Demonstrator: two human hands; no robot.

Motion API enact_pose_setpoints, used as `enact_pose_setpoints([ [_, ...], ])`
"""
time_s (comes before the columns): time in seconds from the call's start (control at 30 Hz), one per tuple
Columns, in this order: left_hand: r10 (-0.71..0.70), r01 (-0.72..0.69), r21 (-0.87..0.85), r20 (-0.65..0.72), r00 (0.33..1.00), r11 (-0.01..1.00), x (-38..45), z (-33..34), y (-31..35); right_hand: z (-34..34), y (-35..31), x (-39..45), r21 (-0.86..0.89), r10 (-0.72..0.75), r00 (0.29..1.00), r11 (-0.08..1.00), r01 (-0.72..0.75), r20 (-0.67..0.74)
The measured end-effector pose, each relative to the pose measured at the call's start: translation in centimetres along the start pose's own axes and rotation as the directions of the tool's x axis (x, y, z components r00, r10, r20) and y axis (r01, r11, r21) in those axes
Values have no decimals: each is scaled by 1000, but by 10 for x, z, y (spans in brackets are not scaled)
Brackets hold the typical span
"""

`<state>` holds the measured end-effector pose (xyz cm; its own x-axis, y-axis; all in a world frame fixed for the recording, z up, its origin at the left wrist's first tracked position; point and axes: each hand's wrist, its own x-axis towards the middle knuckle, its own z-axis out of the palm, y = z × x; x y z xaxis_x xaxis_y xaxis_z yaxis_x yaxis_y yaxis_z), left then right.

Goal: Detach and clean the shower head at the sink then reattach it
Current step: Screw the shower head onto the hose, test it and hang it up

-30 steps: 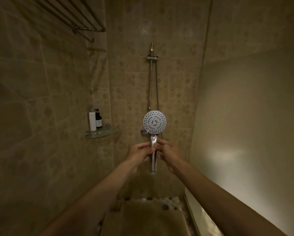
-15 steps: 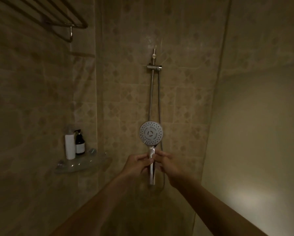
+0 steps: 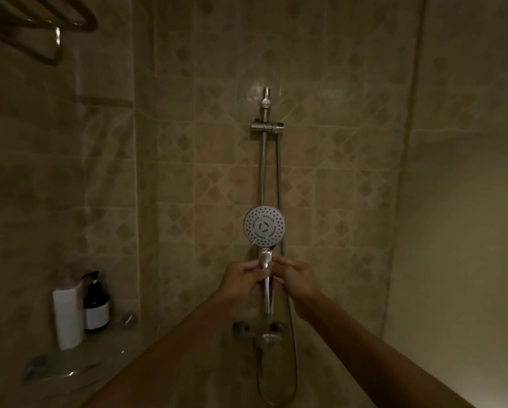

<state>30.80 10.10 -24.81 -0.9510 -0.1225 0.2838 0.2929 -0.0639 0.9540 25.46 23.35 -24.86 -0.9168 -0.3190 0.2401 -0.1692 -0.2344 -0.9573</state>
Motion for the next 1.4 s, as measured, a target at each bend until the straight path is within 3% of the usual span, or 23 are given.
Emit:
enact_pose_setpoints([
  [0.3,-18,16,-35,-53,998,999,134,-39,-3,8,4,123,25,-44,998,999,45,-50],
  [0.5,76,-70,72,-86,993,995,202,-41,12,0,-31,181,18,-118,991,993,117,56],
  [0.93,293,-273,123,-193,936,954,307,-35,81,-5,-117,306,-344,-323,930,865,365,176],
  [1.1,348,-328,130,-193,917,936,327,-35,107,-5,-146,335,-325,-353,906,850,415,234],
  [1.23,346,-333,95,-199,917,938,335,-35,122,-16,-164,365,-455,-561,826,723,519,52],
  [1.3,354,-339,107,-189,916,935,338,-38,125,-24,-173,385,-553,-643,764,655,515,-50],
  [1.4,352,-335,118,-193,916,935,343,-42,126,-30,-187,407,-629,-700,707,595,501,-98],
])
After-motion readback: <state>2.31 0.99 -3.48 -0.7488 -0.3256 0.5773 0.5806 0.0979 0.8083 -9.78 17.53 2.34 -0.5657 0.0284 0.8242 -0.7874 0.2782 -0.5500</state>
